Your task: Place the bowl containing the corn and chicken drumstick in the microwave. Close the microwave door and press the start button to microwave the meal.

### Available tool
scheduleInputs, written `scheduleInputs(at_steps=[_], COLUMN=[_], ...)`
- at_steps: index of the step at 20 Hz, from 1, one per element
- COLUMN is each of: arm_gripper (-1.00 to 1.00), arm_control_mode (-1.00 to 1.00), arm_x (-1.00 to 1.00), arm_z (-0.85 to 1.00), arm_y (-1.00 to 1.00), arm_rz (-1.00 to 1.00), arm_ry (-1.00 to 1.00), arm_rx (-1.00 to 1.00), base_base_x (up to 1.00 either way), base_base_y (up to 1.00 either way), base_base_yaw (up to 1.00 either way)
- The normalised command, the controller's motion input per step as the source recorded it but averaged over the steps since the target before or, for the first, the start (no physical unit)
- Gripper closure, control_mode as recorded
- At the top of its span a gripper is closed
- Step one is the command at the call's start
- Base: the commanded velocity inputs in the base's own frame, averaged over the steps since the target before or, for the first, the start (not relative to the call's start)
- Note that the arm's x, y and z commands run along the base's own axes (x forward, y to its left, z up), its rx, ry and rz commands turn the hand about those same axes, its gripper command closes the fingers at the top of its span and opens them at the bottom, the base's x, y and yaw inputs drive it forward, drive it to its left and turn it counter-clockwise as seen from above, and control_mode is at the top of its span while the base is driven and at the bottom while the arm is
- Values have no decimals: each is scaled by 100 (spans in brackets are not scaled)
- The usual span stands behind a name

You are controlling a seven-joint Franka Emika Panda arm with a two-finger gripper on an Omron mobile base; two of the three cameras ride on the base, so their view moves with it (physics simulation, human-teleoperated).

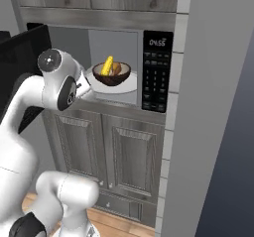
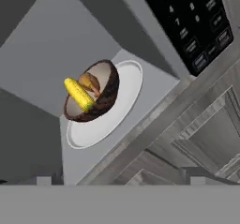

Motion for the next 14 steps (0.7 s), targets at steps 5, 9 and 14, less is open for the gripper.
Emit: scheduleInputs(at_steps=[5,9,14], arm_gripper=[-100,-100,-100], arm_control_mode=[-100,-100,-100], arm_x=[-91,-100,-72], arm_z=[7,0,15], arm_y=[38,0,9], arm_rz=[32,25,27], arm_ry=[1,-4,-1], arm_rx=[-41,-29,-28], base_base_x=[0,0,0], base_base_y=[0,0,0], base_base_yaw=[0,0,0])
